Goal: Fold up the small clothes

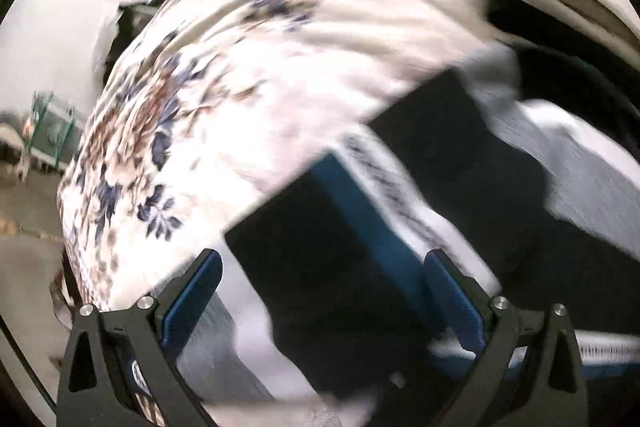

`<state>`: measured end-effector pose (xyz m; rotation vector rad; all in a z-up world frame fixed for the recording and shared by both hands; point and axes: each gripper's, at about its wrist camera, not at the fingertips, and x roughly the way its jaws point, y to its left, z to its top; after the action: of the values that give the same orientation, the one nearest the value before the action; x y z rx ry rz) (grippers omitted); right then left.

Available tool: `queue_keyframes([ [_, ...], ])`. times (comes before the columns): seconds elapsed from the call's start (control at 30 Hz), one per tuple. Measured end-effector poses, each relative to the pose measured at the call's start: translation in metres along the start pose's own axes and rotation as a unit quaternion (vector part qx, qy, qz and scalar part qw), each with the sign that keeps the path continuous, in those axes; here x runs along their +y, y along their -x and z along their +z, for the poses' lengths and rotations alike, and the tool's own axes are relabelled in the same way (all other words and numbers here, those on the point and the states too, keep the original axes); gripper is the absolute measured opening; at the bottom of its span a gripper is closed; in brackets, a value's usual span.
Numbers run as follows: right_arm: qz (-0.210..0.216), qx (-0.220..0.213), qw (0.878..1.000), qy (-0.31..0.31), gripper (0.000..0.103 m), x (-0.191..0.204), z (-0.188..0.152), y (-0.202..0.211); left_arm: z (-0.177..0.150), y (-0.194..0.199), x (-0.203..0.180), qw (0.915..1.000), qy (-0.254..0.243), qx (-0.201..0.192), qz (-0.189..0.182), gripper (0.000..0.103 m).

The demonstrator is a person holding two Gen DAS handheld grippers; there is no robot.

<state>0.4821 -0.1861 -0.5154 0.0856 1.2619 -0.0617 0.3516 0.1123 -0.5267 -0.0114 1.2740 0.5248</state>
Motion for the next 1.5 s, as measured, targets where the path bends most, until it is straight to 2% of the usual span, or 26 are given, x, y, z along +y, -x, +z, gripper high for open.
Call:
queue_keyframes([
  [0.1, -0.019, 0.019, 0.994, 0.108, 0.015, 0.102, -0.001, -0.042, 0.009, -0.013, 0.017, 0.9996, 0.026, 0.005, -0.004, 0.103],
  [0.17, -0.019, 0.023, 0.987, 0.158, 0.015, 0.149, -0.005, -0.058, 0.014, -0.02, 0.027, 0.9994, 0.034, 0.0, -0.003, 0.103],
  [0.23, -0.017, 0.03, 0.982, 0.184, 0.015, 0.185, -0.014, -0.064, 0.017, -0.032, 0.036, 0.9993, 0.037, 0.002, -0.008, 0.103],
  [0.3, -0.006, 0.041, 0.98, 0.197, 0.01, 0.215, -0.022, -0.072, 0.017, -0.035, 0.039, 0.9991, 0.04, 0.008, -0.014, 0.103],
  [0.43, -0.009, 0.05, 0.975, 0.217, 0.01, 0.236, -0.033, -0.078, 0.019, -0.042, 0.048, 0.9981, 0.052, 0.018, -0.028, 0.103],
  [0.5, 0.004, 0.066, 0.976, 0.209, 0.01, 0.234, -0.034, -0.082, 0.019, -0.037, 0.056, 0.997, 0.059, 0.024, -0.045, 0.103],
  [0.53, 0.031, 0.08, 0.978, 0.19, 0.011, 0.229, -0.032, -0.081, 0.018, -0.03, 0.065, 0.9961, 0.064, 0.025, -0.056, 0.103],
  [0.57, 0.062, 0.091, 0.98, 0.167, 0.019, 0.22, -0.031, -0.076, 0.018, -0.026, 0.07, 0.9955, 0.066, 0.025, -0.064, 0.103],
  [0.6, 0.087, 0.1, 0.981, 0.141, 0.037, 0.204, -0.031, -0.069, 0.016, -0.018, 0.082, 0.9943, 0.069, 0.025, -0.078, 0.103],
  [0.67, 0.112, 0.099, 0.985, 0.09, 0.057, 0.167, -0.034, -0.052, 0.007, -0.002, 0.105, 0.9929, 0.072, 0.029, -0.091, 0.103],
  [0.77, 0.116, 0.104, 0.987, 0.024, 0.07, 0.121, -0.051, -0.024, -0.019, 0.016, 0.162, 0.988, 0.1, 0.05, -0.107, 0.103],
  [0.83, 0.117, 0.125, 0.985, 0.007, 0.071, 0.096, -0.065, -0.02, -0.044, 0.019, 0.203, 0.9822, 0.135, 0.072, -0.109, 0.103],
  [0.9, 0.108, 0.141, 0.984, -0.01, 0.071, 0.073, -0.079, -0.022, -0.079, 0.016, 0.252, 0.9707, 0.192, 0.101, -0.103, 0.103],
  [0.97, 0.094, 0.158, 0.982, -0.028, 0.072, 0.055, -0.096, -0.027, -0.11, 0.008, 0.289, 0.9603, 0.242, 0.101, -0.096, 0.103],
  [1.03, 0.091, 0.179, 0.978, -0.047, 0.071, 0.044, -0.113, -0.034, -0.131, -0.009, 0.312, 0.9483, 0.281, 0.109, -0.1, 0.102],
  [1.07, 0.09, 0.186, 0.977, -0.056, 0.071, 0.04, -0.12, -0.036, -0.144, -0.025, 0.32, 0.9383, 0.303, 0.119, -0.115, 0.101],
  [1.1, 0.092, 0.191, 0.975, -0.062, 0.072, 0.04, -0.124, -0.039, -0.15, -0.037, 0.32, 0.9324, 0.312, 0.127, -0.132, 0.101],
  [1.13, 0.093, 0.193, 0.975, -0.063, 0.071, 0.041, -0.129, -0.039, -0.155, -0.051, 0.32, 0.9268, 0.317, 0.138, -0.147, 0.096],
  [1.17, 0.091, 0.193, 0.975, -0.06, 0.071, 0.043, -0.132, -0.039, -0.162, -0.075, 0.316, 0.9185, 0.323, 0.163, -0.16, 0.08],
  [1.2, 0.088, 0.194, 0.976, -0.053, 0.071, 0.047, -0.137, -0.038, -0.165, -0.085, 0.313, 0.9135, 0.326, 0.172, -0.172, 0.07],
  [1.23, 0.088, 0.197, 0.975, -0.047, 0.071, 0.051, -0.139, -0.038, -0.166, -0.092, 0.311, 0.9121, 0.327, 0.175, -0.174, 0.058],
  [1.27, 0.088, 0.202, 0.975, -0.039, 0.071, 0.057, -0.143, -0.039, -0.164, -0.091, 0.31, 0.9153, 0.329, 0.162, -0.166, 0.048],
  [1.3, 0.086, 0.206, 0.974, -0.032, 0.071, 0.065, -0.146, -0.041, -0.161, -0.086, 0.31, 0.9167, 0.331, 0.148, -0.168, 0.011],
  [1.33, 0.084, 0.21, 0.974, -0.021, 0.071, 0.071, -0.149, -0.041, -0.156, -0.078, 0.311, 0.9181, 0.33, 0.133, -0.175, 0.004],
  [1.43, 0.078, 0.21, 0.974, 0.019, 0.071, 0.089, -0.152, -0.037, -0.138, -0.048, 0.324, 0.9224, 0.336, 0.073, -0.176, 0.004],
  [1.5, 0.074, 0.206, 0.975, 0.038, 0.071, 0.096, -0.153, -0.034, -0.123, -0.042, 0.34, 0.9202, 0.345, 0.046, -0.18, 0.004],
])
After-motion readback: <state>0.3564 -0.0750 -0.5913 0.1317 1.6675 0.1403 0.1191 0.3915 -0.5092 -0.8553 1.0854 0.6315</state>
